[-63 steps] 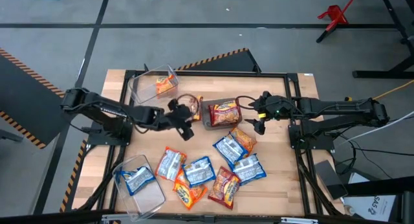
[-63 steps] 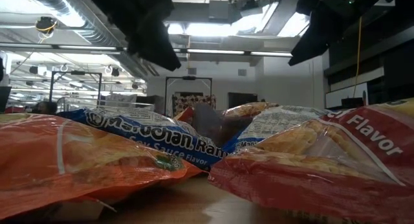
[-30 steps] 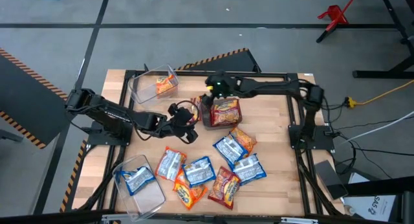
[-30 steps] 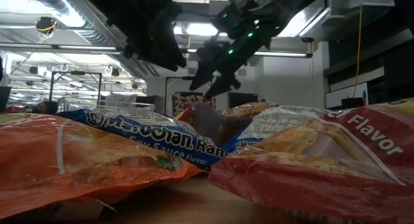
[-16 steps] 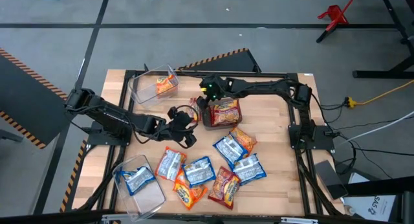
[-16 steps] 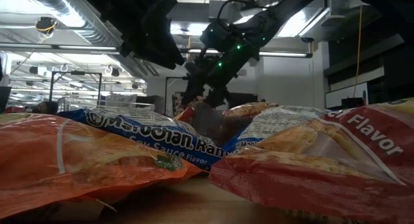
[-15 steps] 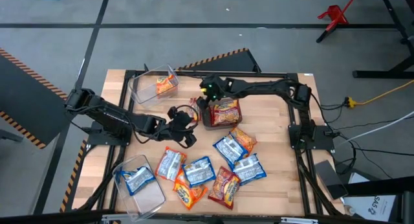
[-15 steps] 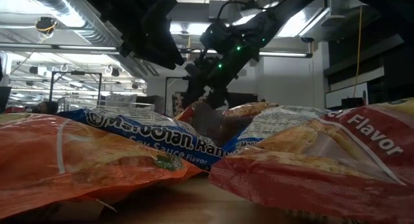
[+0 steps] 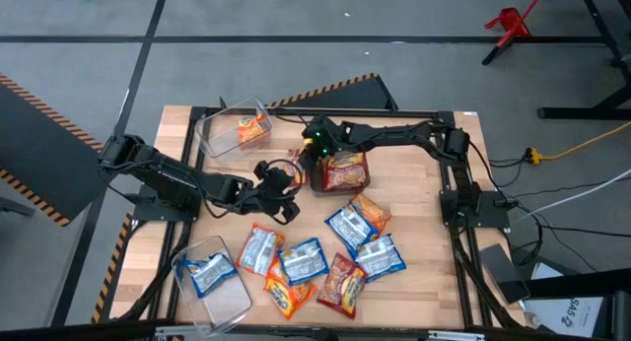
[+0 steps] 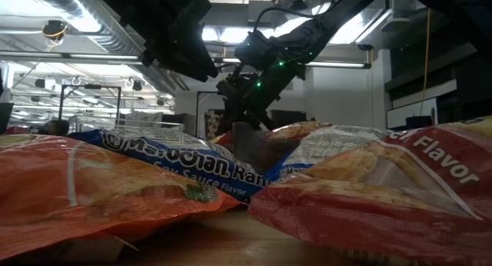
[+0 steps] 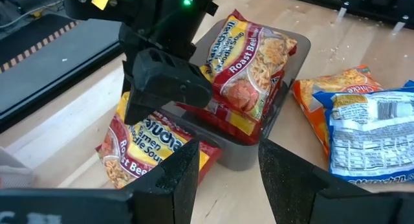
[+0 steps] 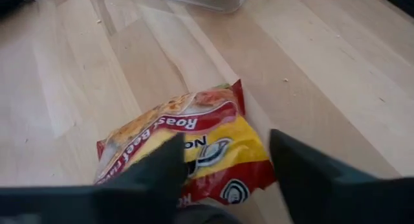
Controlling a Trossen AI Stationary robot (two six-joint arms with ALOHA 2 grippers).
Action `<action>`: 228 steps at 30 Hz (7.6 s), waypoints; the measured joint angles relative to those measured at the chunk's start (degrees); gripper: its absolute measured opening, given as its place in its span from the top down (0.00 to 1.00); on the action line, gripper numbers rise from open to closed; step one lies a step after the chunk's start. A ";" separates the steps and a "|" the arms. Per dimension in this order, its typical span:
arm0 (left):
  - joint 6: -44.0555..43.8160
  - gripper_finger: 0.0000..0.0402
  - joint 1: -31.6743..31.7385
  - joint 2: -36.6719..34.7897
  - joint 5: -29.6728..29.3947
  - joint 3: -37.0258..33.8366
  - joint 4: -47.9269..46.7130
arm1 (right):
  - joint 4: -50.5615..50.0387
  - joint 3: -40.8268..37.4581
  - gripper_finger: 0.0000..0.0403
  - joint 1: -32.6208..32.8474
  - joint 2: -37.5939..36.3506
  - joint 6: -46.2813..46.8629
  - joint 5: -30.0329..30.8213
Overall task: Sort Maruchan noodles
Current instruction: Put the red noodle pack into the black bin
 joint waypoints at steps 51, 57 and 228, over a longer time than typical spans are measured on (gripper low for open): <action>-29.98 0.43 -7.94 -18.16 -11.06 -7.32 -16.32 | -26.54 18.21 1.00 16.06 -13.82 -14.06 8.18; -24.98 0.41 -8.00 -18.05 -11.72 -14.45 4.41 | -26.66 18.21 1.00 18.54 -18.34 -15.35 12.18; 38.91 0.79 8.23 9.86 17.81 2.38 77.29 | -15.88 1.54 0.65 29.64 -54.46 -28.81 25.07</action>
